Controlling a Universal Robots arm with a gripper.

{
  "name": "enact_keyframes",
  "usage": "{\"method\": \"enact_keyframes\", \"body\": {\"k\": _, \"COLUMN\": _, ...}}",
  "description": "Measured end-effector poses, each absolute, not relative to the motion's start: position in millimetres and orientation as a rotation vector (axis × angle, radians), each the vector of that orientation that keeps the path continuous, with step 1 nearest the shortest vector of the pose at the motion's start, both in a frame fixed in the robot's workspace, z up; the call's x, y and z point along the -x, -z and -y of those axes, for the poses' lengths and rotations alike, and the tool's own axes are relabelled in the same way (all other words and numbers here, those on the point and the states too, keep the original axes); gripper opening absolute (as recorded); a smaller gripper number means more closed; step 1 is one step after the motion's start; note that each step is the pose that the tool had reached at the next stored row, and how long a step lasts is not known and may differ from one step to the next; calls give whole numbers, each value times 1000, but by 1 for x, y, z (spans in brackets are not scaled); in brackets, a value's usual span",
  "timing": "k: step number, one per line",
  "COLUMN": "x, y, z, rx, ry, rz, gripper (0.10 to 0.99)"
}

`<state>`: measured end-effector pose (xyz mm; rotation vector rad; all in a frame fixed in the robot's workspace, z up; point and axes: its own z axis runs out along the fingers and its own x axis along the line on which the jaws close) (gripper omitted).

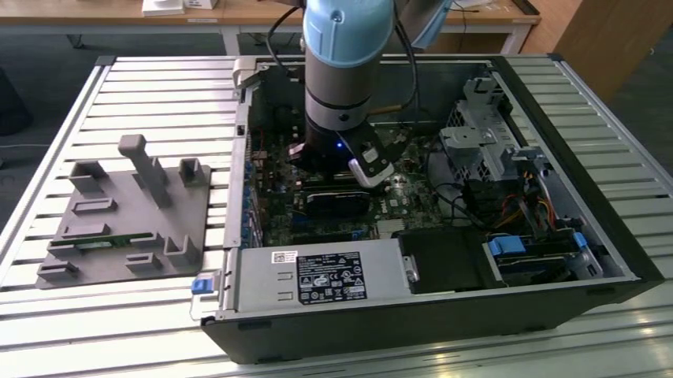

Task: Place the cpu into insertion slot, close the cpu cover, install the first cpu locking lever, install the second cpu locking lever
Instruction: 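Install the second cpu locking lever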

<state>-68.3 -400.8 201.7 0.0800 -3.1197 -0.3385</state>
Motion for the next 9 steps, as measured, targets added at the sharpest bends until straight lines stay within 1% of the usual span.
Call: {"method": "enact_keyframes", "body": {"k": 9, "x": 71, "y": -197, "z": 401, "rx": -82, "ry": 385, "rz": 3115, "gripper": 118}}
